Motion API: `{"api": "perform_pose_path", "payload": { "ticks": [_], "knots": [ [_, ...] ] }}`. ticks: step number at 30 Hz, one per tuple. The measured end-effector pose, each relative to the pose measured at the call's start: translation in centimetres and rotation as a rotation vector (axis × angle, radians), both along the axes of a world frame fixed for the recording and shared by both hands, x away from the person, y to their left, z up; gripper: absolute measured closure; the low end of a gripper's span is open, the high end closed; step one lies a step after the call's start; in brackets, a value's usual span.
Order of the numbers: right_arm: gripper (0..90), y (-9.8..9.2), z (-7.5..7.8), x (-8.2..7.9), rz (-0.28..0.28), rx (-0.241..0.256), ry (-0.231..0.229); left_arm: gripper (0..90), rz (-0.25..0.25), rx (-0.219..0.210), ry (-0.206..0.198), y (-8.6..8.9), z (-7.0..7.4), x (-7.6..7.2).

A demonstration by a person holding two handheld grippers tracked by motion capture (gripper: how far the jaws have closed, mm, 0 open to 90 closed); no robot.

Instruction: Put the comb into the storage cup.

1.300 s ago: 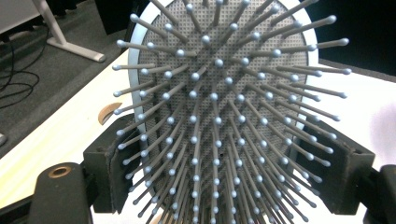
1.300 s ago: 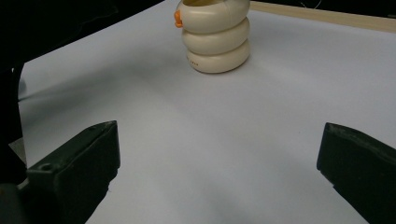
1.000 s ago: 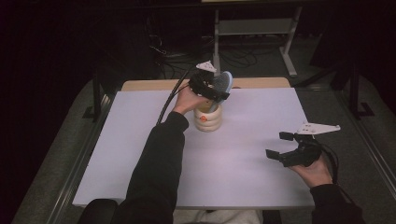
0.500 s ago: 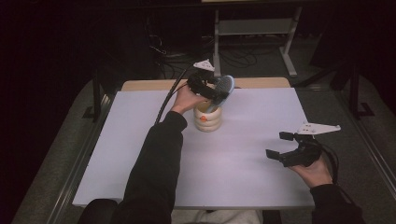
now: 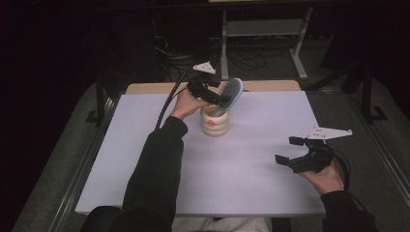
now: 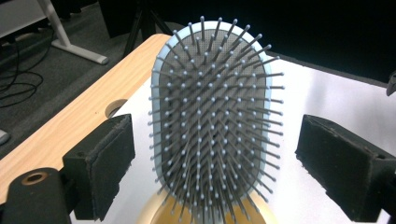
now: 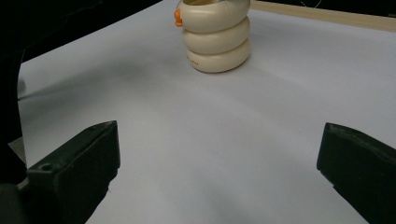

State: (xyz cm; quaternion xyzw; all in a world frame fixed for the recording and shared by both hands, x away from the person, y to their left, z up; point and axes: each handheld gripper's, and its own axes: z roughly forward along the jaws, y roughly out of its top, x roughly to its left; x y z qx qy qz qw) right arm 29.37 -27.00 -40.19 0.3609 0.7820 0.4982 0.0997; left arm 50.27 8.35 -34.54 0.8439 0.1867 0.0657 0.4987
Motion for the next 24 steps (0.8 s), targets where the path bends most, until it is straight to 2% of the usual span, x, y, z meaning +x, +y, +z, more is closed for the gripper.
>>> {"api": "perform_pose_path", "payload": {
  "ticks": [4, 10, 15, 20, 24],
  "knots": [
    [0.0, 0.0, 0.0, 0.0, 0.000, 0.000, 0.001, 8.1, 0.007, -0.017, 0.004, 0.8, 0.1, -0.3],
    [0.0, 0.0, 0.0, 0.0, -0.001, -0.002, 0.002, 0.0, 0.052, -0.022, -0.005, 2.0, 0.1, -0.9],
    [0.0, 0.0, 0.0, 0.0, -0.002, -0.002, 0.004, 0.0, 0.058, -0.034, 0.011, 3.1, 0.1, -1.3],
    [0.0, -0.1, 0.0, 0.0, -0.004, 0.000, 0.001, 0.0, 0.063, -0.041, 0.001, 3.8, 0.1, -1.9],
    [0.0, -0.1, 0.1, 0.0, -0.005, 0.001, -0.001, 0.0, 0.064, -0.062, -0.006, 4.7, 0.0, -2.5]
  ]
}}
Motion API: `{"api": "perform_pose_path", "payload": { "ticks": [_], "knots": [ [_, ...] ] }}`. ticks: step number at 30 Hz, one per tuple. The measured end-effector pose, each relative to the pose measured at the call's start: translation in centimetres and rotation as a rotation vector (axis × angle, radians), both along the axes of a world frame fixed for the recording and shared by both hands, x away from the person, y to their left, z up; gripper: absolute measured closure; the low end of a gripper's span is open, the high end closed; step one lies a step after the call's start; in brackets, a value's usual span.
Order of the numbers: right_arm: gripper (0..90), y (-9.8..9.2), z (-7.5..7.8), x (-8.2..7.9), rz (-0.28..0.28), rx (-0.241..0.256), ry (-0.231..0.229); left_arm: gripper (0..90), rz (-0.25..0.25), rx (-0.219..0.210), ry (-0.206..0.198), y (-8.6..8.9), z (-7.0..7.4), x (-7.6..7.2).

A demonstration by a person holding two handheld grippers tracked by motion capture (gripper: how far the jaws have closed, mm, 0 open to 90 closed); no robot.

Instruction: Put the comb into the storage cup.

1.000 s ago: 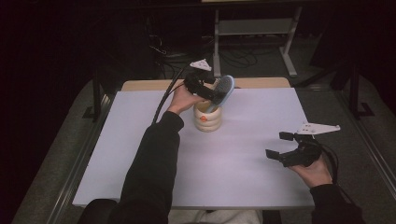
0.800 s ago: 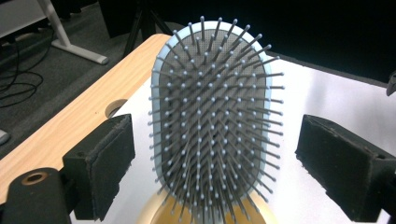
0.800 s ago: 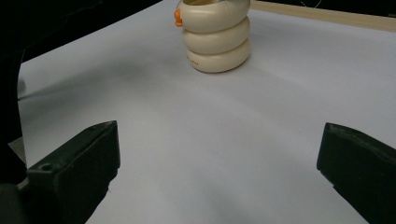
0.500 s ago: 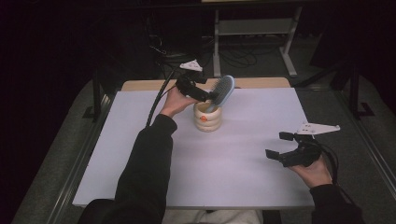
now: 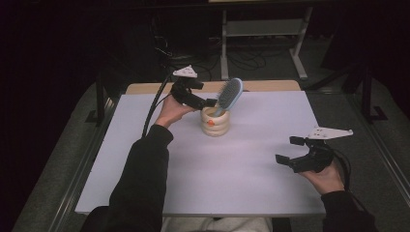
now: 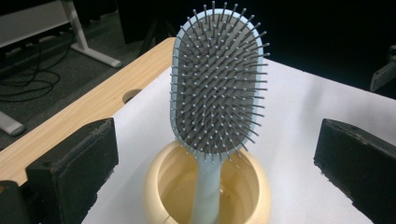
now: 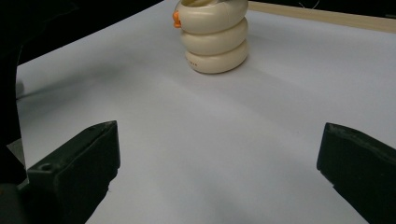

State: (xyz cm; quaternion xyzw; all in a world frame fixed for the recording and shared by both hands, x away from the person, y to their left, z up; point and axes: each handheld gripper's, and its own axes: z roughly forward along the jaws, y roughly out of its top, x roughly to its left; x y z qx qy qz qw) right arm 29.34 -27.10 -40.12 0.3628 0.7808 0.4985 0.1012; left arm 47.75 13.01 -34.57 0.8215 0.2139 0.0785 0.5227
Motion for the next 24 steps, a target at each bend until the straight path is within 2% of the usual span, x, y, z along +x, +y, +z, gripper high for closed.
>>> {"api": "perform_pose_path", "payload": {
  "ticks": [12, 18, 24],
  "knots": [
    [0.0, 0.0, 0.0, 0.0, -0.002, -0.001, 0.002, 0.0, 0.023, -0.016, 0.002, 2.1, -0.8, -1.1],
    [0.0, 0.0, 0.0, 0.0, -0.004, 0.000, 0.002, 0.0, 0.049, -0.050, 0.006, 3.5, -1.0, -1.5],
    [0.0, 0.0, 0.0, 0.0, -0.004, -0.003, 0.001, 0.0, 0.066, -0.047, 0.008, 4.7, -1.1, -2.0]
  ]
}}
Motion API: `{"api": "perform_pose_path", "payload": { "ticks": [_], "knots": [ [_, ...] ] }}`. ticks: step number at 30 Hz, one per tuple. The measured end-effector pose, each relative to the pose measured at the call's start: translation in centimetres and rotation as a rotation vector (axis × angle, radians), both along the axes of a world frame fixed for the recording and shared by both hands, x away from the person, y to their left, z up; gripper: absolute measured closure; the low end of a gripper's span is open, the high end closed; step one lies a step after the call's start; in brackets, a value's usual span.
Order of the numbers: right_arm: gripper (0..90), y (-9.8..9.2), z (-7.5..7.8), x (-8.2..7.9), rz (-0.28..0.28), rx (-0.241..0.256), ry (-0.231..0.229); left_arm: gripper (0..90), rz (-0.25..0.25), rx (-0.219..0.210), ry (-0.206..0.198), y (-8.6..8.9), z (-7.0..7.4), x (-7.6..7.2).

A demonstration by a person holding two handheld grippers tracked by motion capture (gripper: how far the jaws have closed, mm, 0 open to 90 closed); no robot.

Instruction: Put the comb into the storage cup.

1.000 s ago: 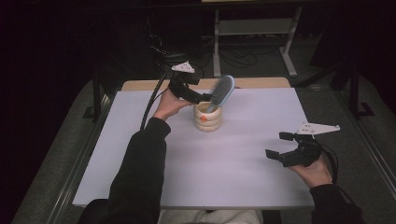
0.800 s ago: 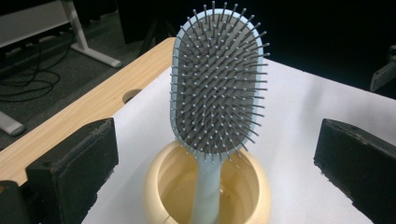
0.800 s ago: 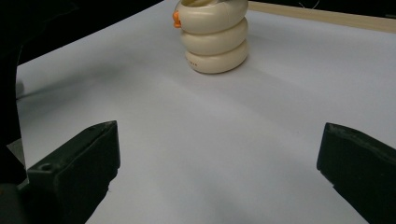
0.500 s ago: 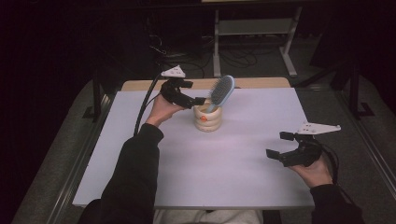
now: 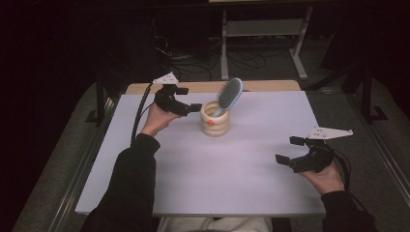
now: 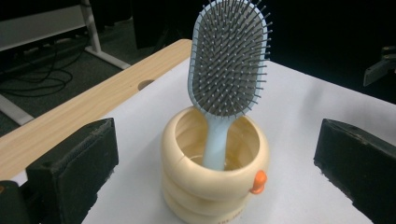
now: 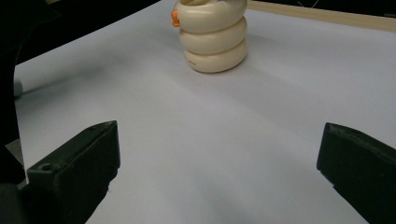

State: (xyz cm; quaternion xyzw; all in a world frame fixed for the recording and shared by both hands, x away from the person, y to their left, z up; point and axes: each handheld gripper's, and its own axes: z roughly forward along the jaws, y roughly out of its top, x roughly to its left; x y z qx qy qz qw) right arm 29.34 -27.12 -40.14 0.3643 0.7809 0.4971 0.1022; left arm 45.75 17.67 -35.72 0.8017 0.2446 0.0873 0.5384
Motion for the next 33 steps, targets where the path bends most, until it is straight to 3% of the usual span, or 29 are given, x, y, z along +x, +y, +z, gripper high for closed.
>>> {"api": "perform_pose_path", "payload": {
  "ticks": [6, 10, 33],
  "knots": [
    [0.0, 0.0, 0.0, 0.0, -0.001, -0.004, 0.002, 0.0, 0.006, -0.001, -0.005, 0.9, -0.2, -0.6],
    [0.0, 0.0, 0.0, 0.0, -0.002, -0.001, 0.002, 0.0, 0.007, -0.029, -0.006, 1.7, -0.6, -1.0],
    [0.0, 0.1, 0.0, 0.0, -0.004, -0.005, 0.005, 0.0, 0.063, -0.009, -0.026, 5.9, -1.5, -3.7]
  ]
}}
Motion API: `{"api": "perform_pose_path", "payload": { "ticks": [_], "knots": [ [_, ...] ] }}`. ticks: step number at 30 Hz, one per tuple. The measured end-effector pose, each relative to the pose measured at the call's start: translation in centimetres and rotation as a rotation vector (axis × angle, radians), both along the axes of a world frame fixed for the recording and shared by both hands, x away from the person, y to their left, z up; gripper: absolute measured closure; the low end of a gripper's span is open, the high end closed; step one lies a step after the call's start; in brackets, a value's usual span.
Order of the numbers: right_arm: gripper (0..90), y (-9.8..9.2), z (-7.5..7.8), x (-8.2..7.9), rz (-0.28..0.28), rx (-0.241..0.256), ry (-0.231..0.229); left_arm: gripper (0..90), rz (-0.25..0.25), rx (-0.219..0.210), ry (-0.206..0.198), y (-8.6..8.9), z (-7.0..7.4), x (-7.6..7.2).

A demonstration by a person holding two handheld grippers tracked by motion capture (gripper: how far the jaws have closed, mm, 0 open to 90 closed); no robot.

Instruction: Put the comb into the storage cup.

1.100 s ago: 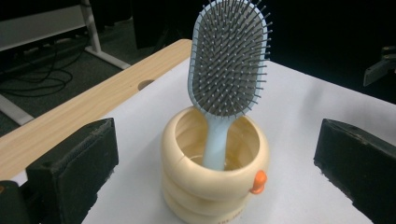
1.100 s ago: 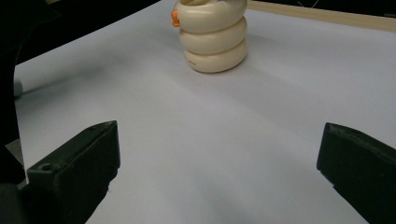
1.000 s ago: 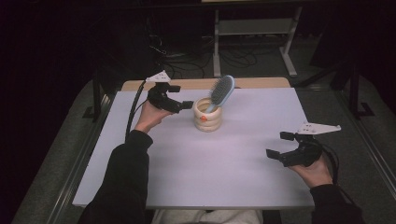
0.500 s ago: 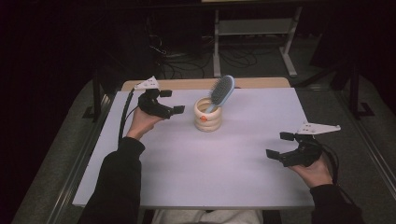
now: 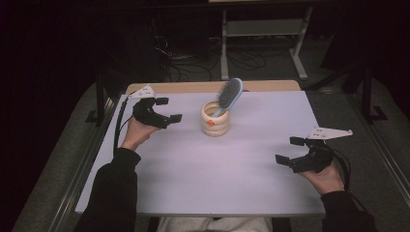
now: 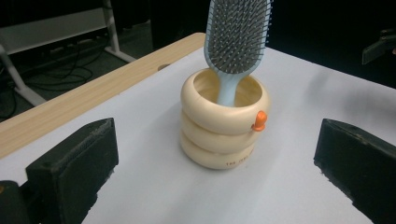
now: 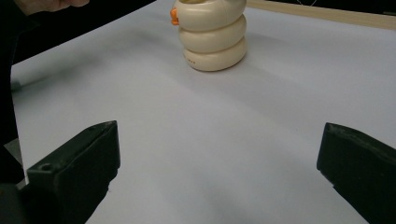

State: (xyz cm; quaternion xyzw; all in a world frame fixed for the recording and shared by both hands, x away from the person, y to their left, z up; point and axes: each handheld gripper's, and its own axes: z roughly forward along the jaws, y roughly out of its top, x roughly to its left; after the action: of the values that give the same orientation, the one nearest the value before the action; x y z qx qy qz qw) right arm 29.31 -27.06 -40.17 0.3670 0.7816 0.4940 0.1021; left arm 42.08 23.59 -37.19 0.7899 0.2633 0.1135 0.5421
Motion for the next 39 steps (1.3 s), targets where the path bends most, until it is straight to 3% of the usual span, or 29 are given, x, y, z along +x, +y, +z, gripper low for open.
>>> {"api": "perform_pose_path", "payload": {
  "ticks": [18, 27, 39],
  "knots": [
    [0.0, 0.0, 0.0, 0.0, 0.000, -0.002, 0.000, 0.0, 0.015, -0.023, -0.002, 2.2, -1.4, -2.5],
    [0.0, 0.0, -0.1, 0.1, -0.008, -0.006, 0.002, 0.0, 0.034, 0.013, 0.015, 4.0, -1.9, -4.2],
    [0.0, -0.2, -0.2, 0.1, -0.022, -0.003, 0.008, 0.0, 0.057, 0.001, 0.025, 5.8, -3.1, -6.3]
  ]
}}
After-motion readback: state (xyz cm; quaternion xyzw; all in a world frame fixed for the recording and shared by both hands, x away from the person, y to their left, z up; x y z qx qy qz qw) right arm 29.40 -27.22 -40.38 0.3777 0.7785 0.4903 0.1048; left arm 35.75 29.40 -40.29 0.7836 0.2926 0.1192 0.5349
